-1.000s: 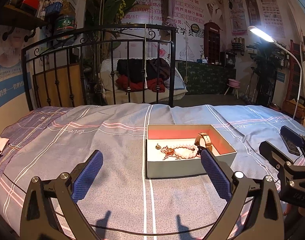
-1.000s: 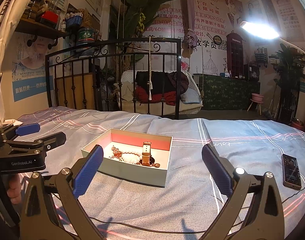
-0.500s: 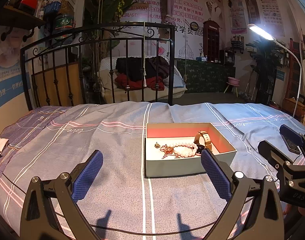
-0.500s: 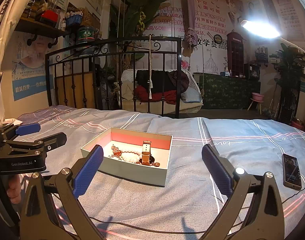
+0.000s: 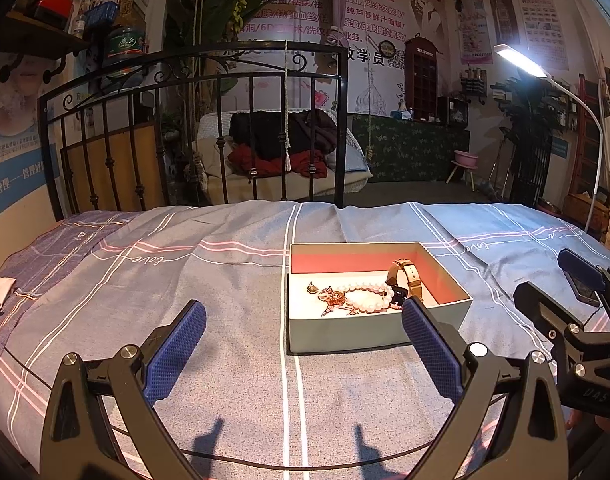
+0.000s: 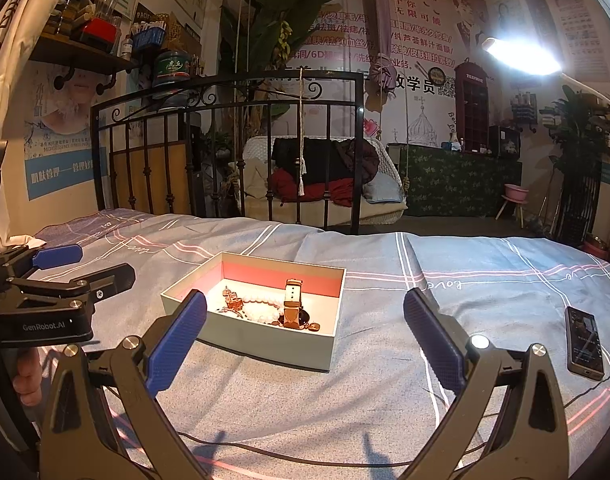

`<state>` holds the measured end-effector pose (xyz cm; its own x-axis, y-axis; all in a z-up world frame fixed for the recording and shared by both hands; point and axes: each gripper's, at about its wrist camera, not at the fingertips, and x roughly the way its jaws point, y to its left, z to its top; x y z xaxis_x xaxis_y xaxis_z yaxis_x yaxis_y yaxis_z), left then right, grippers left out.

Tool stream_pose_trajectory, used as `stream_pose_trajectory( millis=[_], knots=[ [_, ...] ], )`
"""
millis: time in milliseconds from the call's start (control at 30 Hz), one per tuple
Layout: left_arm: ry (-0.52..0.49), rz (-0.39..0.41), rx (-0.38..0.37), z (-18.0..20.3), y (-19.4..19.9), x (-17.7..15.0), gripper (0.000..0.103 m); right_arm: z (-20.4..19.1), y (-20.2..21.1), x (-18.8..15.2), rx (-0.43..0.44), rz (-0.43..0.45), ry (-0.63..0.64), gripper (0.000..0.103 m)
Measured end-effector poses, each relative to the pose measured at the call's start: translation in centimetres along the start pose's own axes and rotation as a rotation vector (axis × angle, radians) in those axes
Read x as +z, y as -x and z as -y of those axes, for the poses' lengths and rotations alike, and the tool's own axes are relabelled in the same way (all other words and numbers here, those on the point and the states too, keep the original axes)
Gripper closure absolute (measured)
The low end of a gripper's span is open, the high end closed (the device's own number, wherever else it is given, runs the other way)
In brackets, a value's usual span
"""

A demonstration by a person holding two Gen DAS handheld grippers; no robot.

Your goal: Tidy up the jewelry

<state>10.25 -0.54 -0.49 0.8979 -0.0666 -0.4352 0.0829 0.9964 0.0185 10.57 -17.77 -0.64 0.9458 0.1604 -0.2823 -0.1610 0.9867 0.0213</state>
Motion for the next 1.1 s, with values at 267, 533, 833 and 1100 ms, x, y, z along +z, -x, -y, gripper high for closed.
stream_pose_trajectory(
  millis=[267,533,833,1100],
  knots=[
    [-0.005,-0.004,-0.002,0.25,0.01,-0.21,0.006,0.01,-0.07,-0.14,-0.001,-0.004,-0.001,0.006],
    [-0.004,-0.016,-0.003,0.32,-0.05,-0.16,0.006,0.06,-0.11,-0.29,-0.002,-0.005,-0.001,0.006],
    [0.009,-0.017,-0.009,0.18,-0.09,0.0,0.006,0.03,-0.36,-0.55,0.0,-0.009,0.0,0.006],
    [0.003,-0.026,-0.006,0.35,-0.34,-0.21,0.006,0.12,-0.46,-0.92,-0.005,-0.013,0.0,0.006]
  ],
)
